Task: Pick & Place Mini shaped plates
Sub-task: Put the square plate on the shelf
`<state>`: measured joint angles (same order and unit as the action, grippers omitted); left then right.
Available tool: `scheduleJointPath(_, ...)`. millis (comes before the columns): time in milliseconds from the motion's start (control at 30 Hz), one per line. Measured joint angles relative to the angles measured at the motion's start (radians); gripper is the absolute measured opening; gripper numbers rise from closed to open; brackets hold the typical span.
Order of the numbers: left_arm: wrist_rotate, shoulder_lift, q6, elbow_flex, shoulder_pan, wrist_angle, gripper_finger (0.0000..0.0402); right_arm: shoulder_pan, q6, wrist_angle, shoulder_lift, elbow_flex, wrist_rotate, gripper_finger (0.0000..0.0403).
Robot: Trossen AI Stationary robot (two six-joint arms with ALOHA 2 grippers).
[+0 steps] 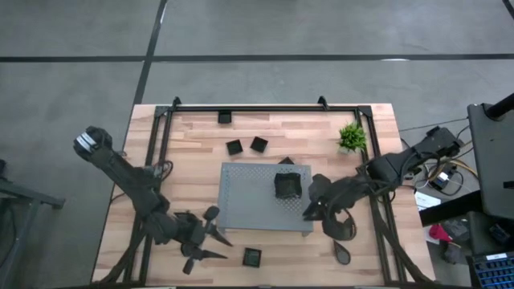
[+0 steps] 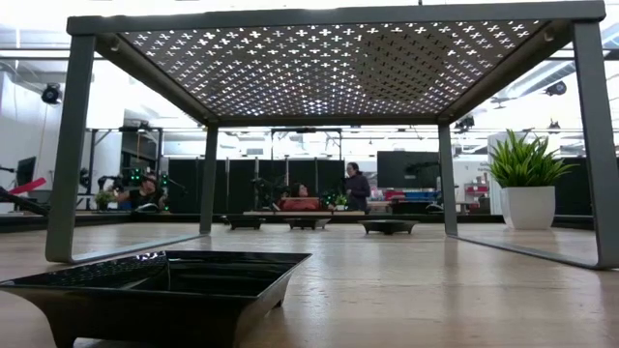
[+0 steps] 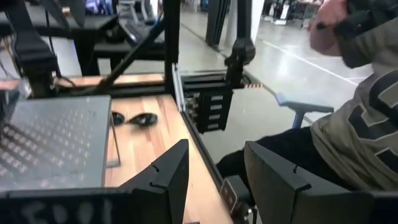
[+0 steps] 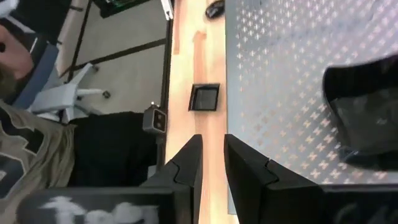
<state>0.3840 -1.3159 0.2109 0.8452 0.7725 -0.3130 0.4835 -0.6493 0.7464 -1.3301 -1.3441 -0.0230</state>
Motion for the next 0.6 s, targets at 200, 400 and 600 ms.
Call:
scheduleJointPath(200, 0.004, -0.091, 0.105, 0.0, 0.0, 0.004, 0.0151, 0.042, -0.001, 0.0, -0.038, 0.008, 0.0, 0.0061)
scheduleJointPath(400, 0.014, -0.202, 0.208, 0.0, 0.006, 0.016, 0.0151, 0.054, 0.001, 0.005, -0.074, 0.013, -0.003, 0.006)
scheduleJointPath(600, 0.019, -0.273, 0.165, 0.011, 0.006, -0.017, 0.0151, 0.056, 0.012, 0.004, -0.086, 0.014, -0.003, 0.0059)
